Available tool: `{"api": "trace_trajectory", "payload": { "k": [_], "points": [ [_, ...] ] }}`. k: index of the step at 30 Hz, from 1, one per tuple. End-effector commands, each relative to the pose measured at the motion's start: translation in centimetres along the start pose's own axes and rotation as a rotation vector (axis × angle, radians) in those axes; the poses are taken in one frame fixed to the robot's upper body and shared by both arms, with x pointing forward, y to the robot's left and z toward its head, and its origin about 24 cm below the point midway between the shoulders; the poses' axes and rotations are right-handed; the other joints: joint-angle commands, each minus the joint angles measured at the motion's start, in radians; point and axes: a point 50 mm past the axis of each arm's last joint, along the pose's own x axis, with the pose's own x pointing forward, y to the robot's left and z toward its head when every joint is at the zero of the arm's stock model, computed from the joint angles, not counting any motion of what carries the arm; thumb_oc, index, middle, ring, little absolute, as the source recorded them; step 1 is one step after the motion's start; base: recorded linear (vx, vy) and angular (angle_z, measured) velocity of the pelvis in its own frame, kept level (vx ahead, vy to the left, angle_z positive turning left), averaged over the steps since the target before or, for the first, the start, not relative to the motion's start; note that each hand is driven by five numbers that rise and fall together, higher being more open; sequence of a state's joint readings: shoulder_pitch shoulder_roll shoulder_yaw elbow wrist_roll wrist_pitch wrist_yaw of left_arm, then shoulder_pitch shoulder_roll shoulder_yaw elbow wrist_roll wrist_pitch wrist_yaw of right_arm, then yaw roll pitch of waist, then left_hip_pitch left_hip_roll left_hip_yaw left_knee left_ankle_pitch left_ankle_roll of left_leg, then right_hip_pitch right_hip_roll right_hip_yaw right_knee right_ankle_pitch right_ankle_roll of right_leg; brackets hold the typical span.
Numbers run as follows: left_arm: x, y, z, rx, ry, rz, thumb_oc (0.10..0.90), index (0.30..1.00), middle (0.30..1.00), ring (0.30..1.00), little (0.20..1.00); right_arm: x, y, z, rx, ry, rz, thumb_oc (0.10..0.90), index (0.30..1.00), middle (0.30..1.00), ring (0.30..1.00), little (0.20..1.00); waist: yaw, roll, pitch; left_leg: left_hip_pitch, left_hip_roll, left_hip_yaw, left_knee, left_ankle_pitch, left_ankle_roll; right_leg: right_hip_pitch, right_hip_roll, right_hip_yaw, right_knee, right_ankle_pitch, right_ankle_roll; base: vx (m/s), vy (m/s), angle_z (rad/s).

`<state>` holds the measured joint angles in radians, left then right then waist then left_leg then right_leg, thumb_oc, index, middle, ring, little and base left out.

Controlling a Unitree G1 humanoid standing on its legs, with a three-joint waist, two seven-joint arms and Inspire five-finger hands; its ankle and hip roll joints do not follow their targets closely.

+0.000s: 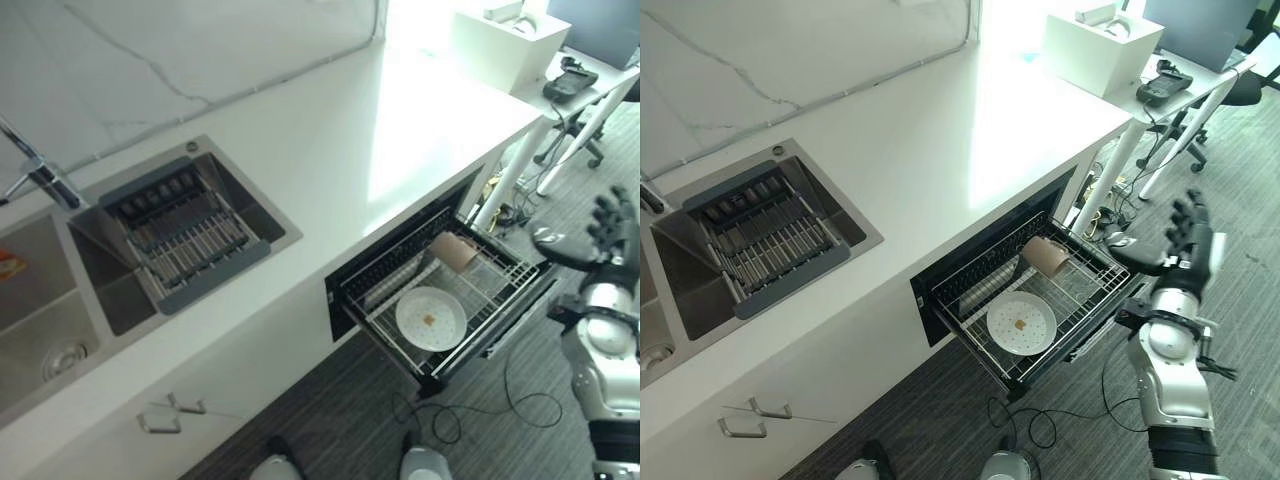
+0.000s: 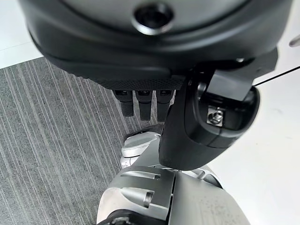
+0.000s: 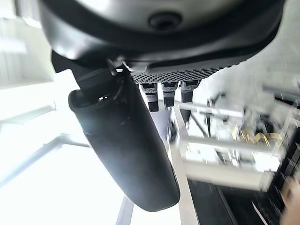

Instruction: Place the dishes in the dishwasher.

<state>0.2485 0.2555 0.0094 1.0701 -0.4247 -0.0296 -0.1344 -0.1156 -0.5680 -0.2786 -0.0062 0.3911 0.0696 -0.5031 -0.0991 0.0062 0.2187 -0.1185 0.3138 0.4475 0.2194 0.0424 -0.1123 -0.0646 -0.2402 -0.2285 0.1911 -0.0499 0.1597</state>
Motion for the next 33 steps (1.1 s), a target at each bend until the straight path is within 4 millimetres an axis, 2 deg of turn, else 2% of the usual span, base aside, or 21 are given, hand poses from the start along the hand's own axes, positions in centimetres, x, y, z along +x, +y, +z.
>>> {"api": "trace_trajectory", "payload": {
  "k": [1,5,9,10,12,15,16,17,18,21,22,29,31,33],
  "points": [
    [1.0,-4.4,1.8,0.01,-0.062,-0.133,0.8,0.9,0.9,0.9,0.9,1.3,-3.2,7.2,0.079,-0.37,-0.161,0.8,0.9,0.9,0.9,0.9,-0.027,0.018,-0.036,0.076,0.098,-0.016,0.081,-0.112,-0.104,-0.039,0.002,-0.063,0.109,-0.091,-0.021,-0.02,-0.117,-0.04],
    [1.1,-4.3,1.9,0.014,-0.064,-0.139,0.8,0.9,0.9,0.9,0.9,1.4,-5.0,5.0,0.117,-0.254,-0.215,0.8,0.9,0.9,0.9,0.9,-0.052,0.029,-0.039,0.083,0.112,0.003,0.081,-0.099,-0.114,-0.045,0.022,-0.053,0.109,-0.099,-0.038,-0.01,-0.108,-0.16],
    [1.2,-5.0,2.6,0.029,-0.075,-0.175,0.8,0.9,0.9,0.9,0.9,1.8,-7.2,2.3,0.148,-0.095,-0.266,0.8,0.9,0.9,0.9,0.9,-0.065,0.053,-0.036,0.083,0.129,0.006,0.081,-0.04,-0.132,-0.046,0.05,-0.036,0.109,-0.112,-0.051,-0.01,-0.077,-0.03],
    [1.3,-5.3,2.9,0.038,-0.081,-0.191,0.8,0.9,0.9,0.9,0.9,2.1,-8.1,0.6,0.216,-0.01,-0.264,0.8,0.9,0.9,0.9,0.9,-0.066,0.062,-0.032,0.08,0.139,0.006,0.081,-0.012,-0.137,-0.041,0.055,-0.035,0.109,-0.115,-0.053,0.0,-0.05,0.02],
    [1.3,-5.6,3.1,0.053,-0.081,-0.206,0.8,0.9,0.9,0.9,0.9,2.4,-8.7,-1.5,0.265,0.107,-0.271,0.8,0.9,0.9,0.9,0.9,-0.06,0.073,-0.027,0.076,0.15,0.004,0.081,0.015,-0.142,-0.033,0.056,-0.039,0.109,-0.118,-0.056,0.01,-0.028,0.03],
    [1.4,-5.7,3.3,0.074,-0.075,-0.209,0.8,0.9,0.9,0.9,0.9,2.9,-9.5,-3.7,0.325,0.239,-0.307,0.8,0.9,0.9,0.9,0.9,-0.045,0.085,-0.025,0.072,0.156,0.001,0.081,0.026,-0.143,-0.021,0.054,-0.046,0.109,-0.125,-0.058,0.0,0.0,0.0],
    [1.4,-5.6,3.3,0.077,-0.074,-0.209,0.8,0.9,0.9,0.9,0.9,3.1,-9.7,-4.2,0.34,0.258,-0.319,0.776,0.865,0.865,0.865,0.865,-0.041,0.088,-0.024,0.071,0.156,0.0,0.081,0.027,-0.143,-0.018,0.053,-0.048,0.109,-0.126,-0.058,0.0,0.0,0.0],
    [1.4,-5.5,3.3,0.087,-0.067,-0.208,0.8,0.9,0.9,0.9,0.9,3.1,-10.1,-5.1,0.382,0.308,-0.344,0.439,0.359,0.359,0.359,0.359,-0.032,0.093,-0.026,0.069,0.155,-0.001,0.081,0.027,-0.143,-0.012,0.051,-0.054,0.109,-0.129,-0.058,0.02,0.004,0.03],
    [1.4,-5.3,3.2,0.095,-0.062,-0.206,0.8,0.9,0.9,0.9,0.9,3.2,-10.3,-5.6,0.415,0.337,-0.36,0.4,0.3,0.3,0.3,0.3,-0.025,0.098,-0.027,0.069,0.153,-0.002,0.081,0.027,-0.142,-0.008,0.048,-0.058,0.109,-0.131,-0.057,0.03,0.006,0.06],
    [1.3,-4.8,2.9,0.125,-0.041,-0.199,0.8,0.9,0.9,0.9,0.9,3.3,-10.3,-7.4,0.544,0.441,-0.399,0.4,0.3,0.3,0.3,0.3,0.0,0.112,-0.027,0.067,0.142,-0.01,0.081,0.022,-0.142,0.004,0.035,-0.079,0.109,-0.133,-0.055,0.03,0.016,0.13],
    [1.3,-4.5,2.8,0.138,-0.023,-0.188,0.8,0.9,0.9,0.9,0.9,3.1,-10.2,-8.6,0.58,0.517,-0.439,0.4,0.3,0.3,0.3,0.3,0.022,0.121,-0.028,0.064,0.13,-0.023,0.081,0.015,-0.141,0.01,0.022,-0.093,0.109,-0.131,-0.052,0.04,0.031,0.21],
    [1.2,-4.2,1.7,0.163,0.013,-0.183,0.8,0.9,0.9,0.9,0.9,2.2,-10.1,-11.3,0.681,0.697,-0.534,0.4,0.3,0.3,0.3,0.3,0.081,0.144,-0.034,0.06,0.107,-0.053,0.081,0.001,-0.138,0.029,-0.008,-0.126,0.109,-0.13,-0.045,0.06,0.028,0.18],
    [1.2,-4.1,1.7,0.161,0.016,-0.184,0.8,0.9,0.9,0.9,0.9,1.6,-9.8,-12.3,0.851,0.773,-0.574,0.4,0.3,0.3,0.3,0.3,0.104,0.15,-0.035,0.057,0.09,-0.063,0.081,-0.027,-0.133,0.031,-0.025,-0.142,0.109,-0.123,-0.038,0.02,-0.006,0.22],
    [1.1,-4.2,1.5,0.16,0.02,-0.185,0.8,0.9,0.9,0.9,0.9,1.4,-9.6,-12.7,0.882,0.794,-0.579,0.4,0.3,0.3,0.3,0.3,0.115,0.154,-0.036,0.055,0.084,-0.069,0.081,-0.029,-0.134,0.034,-0.03,-0.15,0.109,-0.122,-0.036,0.02,-0.001,0.22]
  ]
}}
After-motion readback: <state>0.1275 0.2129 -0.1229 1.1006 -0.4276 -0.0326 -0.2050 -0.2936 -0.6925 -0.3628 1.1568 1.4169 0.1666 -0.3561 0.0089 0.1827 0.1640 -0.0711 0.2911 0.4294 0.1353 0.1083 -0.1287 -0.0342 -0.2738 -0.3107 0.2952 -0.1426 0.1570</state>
